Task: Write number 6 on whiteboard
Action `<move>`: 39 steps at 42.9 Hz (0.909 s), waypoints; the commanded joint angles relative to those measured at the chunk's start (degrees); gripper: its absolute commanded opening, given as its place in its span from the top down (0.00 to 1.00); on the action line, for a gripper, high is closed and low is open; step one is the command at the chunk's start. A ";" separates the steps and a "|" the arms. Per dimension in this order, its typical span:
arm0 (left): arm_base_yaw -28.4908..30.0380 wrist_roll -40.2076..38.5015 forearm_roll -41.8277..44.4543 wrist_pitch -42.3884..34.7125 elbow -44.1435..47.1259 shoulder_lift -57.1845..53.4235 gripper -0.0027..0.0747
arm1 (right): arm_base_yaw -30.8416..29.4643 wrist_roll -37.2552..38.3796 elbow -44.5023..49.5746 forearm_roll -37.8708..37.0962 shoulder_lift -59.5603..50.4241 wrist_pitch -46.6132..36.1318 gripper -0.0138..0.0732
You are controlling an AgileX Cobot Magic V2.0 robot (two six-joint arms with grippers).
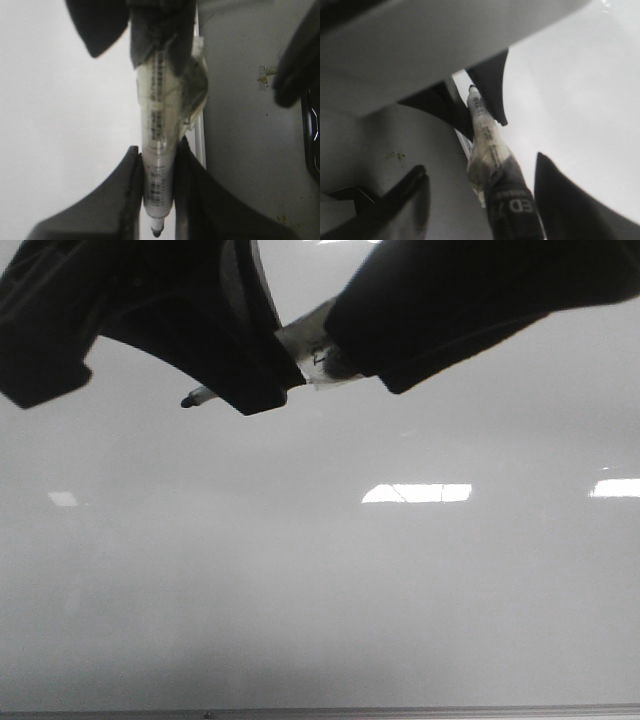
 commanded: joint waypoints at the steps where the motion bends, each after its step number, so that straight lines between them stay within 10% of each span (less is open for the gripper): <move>1: -0.44 0.04 -1.35 -3.71 -1.89 -1.86 0.99 | 0.10 -0.47 -2.11 0.24 -0.43 -4.52 0.49; 14: -0.44 -0.08 -2.50 -3.71 -1.62 -1.86 0.99 | 0.10 -0.47 -2.11 0.24 -0.43 -5.70 0.93; 20: -0.44 -0.08 -3.13 -4.38 -1.62 -1.86 0.87 | -0.26 -0.47 -2.11 -0.38 -0.43 -5.52 0.91; 30: -0.44 -0.16 -4.22 -6.75 -1.62 -1.86 0.27 | -4.38 -0.47 -1.93 -0.92 -2.48 -1.98 0.91; 39: -0.44 -0.16 -4.31 -6.75 -1.62 -1.76 0.31 | -13.35 -0.47 2.43 -0.96 -9.28 -0.82 0.91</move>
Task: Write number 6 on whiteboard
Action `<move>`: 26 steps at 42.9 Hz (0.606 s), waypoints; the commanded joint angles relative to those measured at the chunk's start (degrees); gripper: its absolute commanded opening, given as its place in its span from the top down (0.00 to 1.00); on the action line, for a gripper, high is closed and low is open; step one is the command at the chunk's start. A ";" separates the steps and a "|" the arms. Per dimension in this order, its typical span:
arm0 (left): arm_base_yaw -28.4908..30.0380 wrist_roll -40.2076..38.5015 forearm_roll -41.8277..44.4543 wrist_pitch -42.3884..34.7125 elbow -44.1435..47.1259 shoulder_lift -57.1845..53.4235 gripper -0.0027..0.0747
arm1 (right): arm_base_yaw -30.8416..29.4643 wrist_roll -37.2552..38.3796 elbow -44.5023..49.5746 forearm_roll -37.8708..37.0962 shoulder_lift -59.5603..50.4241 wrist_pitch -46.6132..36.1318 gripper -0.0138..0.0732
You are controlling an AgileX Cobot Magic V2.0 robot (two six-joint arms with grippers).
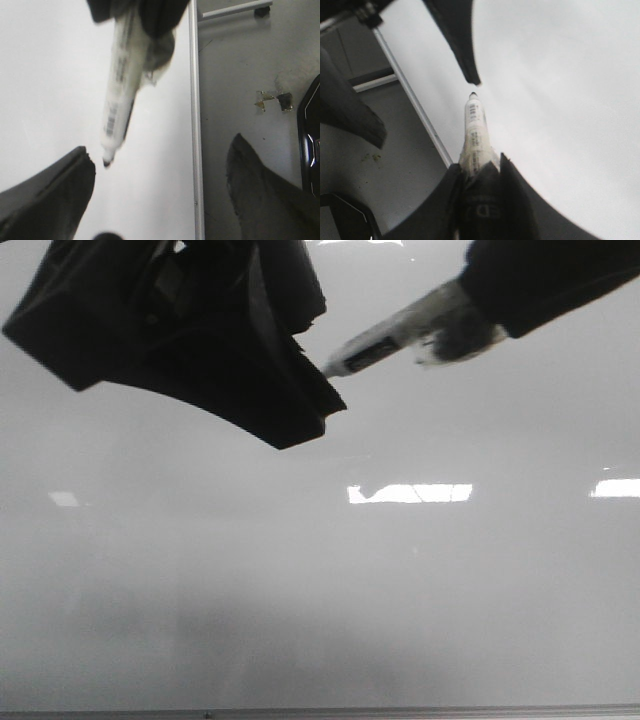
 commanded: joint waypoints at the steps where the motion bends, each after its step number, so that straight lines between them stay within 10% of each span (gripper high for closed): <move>1: -0.31 -0.83 -0.61 -3.29 -1.62 -1.76 0.33 | -4.48 -0.35 0.45 -0.48 -3.99 -3.26 0.91; 14: -0.02 -0.83 -1.20 -2.25 -1.62 -1.76 1.00 | -9.25 -0.35 1.79 -0.48 -6.02 -2.20 0.91; 26: 5.00 -0.83 -9.12 -10.09 6.22 -11.85 0.99 | -9.25 -0.35 1.79 -0.48 -5.83 -3.55 0.91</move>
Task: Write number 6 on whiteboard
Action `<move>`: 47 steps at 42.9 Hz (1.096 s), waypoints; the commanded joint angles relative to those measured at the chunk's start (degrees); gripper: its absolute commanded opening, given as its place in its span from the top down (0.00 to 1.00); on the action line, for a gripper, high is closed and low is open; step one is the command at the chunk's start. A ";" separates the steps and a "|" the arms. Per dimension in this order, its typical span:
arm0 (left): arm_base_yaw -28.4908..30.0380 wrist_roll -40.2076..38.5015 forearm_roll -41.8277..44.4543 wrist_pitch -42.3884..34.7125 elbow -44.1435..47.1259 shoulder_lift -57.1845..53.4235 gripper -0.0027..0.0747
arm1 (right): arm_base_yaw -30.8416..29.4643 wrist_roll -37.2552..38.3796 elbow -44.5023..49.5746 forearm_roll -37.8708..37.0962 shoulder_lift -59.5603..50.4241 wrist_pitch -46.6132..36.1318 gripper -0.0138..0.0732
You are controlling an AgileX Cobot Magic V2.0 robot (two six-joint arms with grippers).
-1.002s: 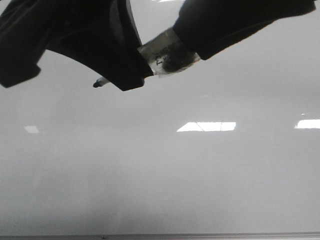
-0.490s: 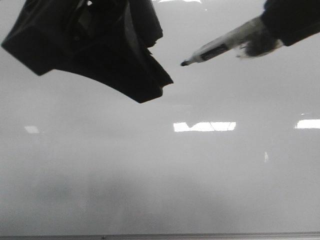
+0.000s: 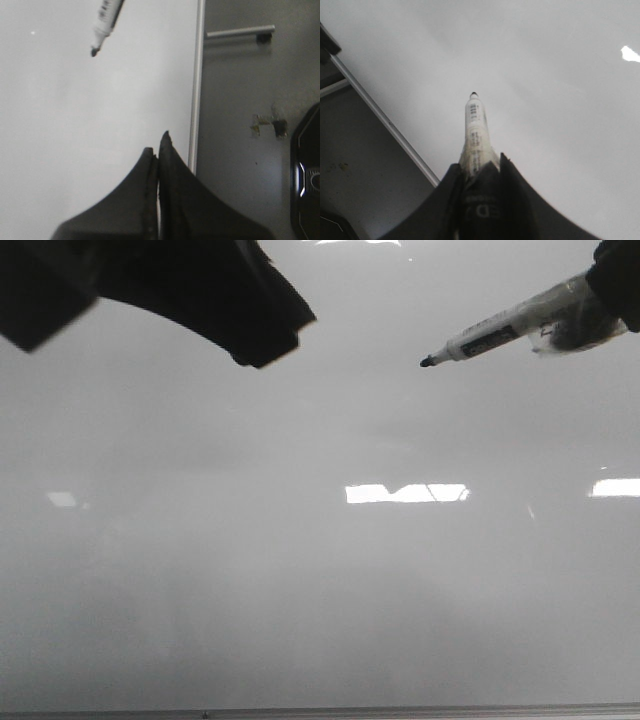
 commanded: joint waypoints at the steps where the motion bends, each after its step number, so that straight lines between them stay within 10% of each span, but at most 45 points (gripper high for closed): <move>1: 1.91 -0.70 -3.88 -7.93 2.90 -7.19 0.99 | -0.44 -0.35 -1.48 -0.34 -0.43 -5.21 0.91; 21: 3.14 -0.70 -15.19 -19.42 26.76 -39.52 0.99 | -0.44 -0.35 -6.29 -0.29 14.53 -25.23 0.91; 33: 3.14 -0.70 -15.19 -19.29 27.37 -41.31 0.99 | -0.44 -0.24 -11.39 3.46 26.53 -39.92 0.91; 47: 3.14 -0.70 -15.19 -19.29 27.37 -41.31 0.99 | -0.05 -0.24 -16.62 4.18 34.42 -39.04 0.91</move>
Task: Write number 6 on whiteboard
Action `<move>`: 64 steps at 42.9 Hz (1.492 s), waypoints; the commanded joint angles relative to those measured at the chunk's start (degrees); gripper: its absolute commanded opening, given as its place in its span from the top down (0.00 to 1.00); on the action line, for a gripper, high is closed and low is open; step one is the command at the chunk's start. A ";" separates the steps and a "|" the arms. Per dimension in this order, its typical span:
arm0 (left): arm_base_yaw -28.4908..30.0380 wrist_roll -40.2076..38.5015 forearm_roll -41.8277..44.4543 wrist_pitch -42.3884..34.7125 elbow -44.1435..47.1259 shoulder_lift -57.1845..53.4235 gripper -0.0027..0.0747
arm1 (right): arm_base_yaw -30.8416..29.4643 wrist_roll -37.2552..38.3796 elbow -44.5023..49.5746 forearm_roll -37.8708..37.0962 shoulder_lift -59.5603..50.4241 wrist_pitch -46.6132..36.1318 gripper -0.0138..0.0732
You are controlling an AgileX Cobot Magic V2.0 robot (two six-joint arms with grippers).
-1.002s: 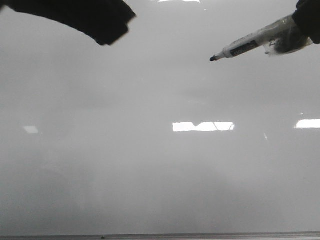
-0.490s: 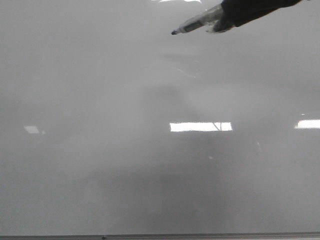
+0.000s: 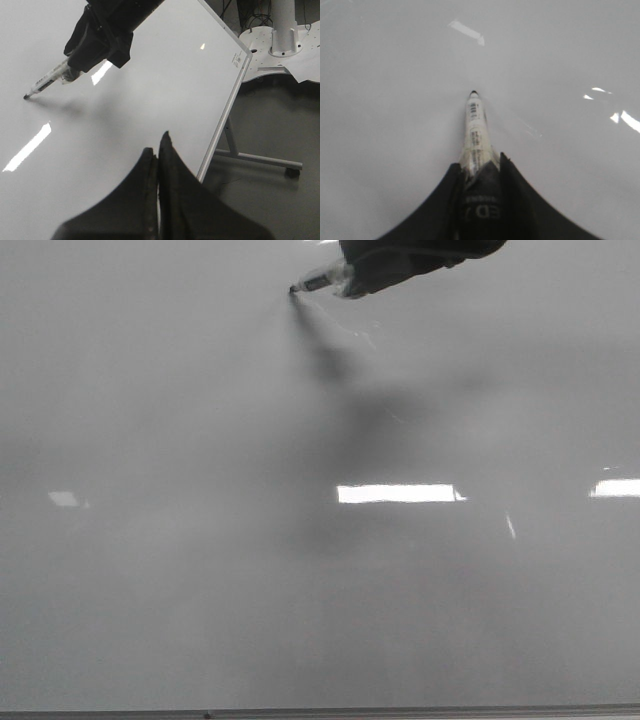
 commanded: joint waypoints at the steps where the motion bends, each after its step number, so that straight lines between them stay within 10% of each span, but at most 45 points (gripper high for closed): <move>1: -0.05 -0.58 -1.13 -4.44 -1.47 0.19 0.99 | 0.18 -0.24 -2.79 0.37 -0.25 -2.79 0.91; 49: -0.05 -0.58 -1.13 -4.57 -1.47 0.19 0.99 | 8.88 -0.62 -3.09 -7.67 2.18 15.08 0.91; 64: -0.05 -0.47 7.91 4.24 -7.15 11.95 0.97 | 16.13 -1.69 -0.27 -25.00 -10.91 32.37 0.91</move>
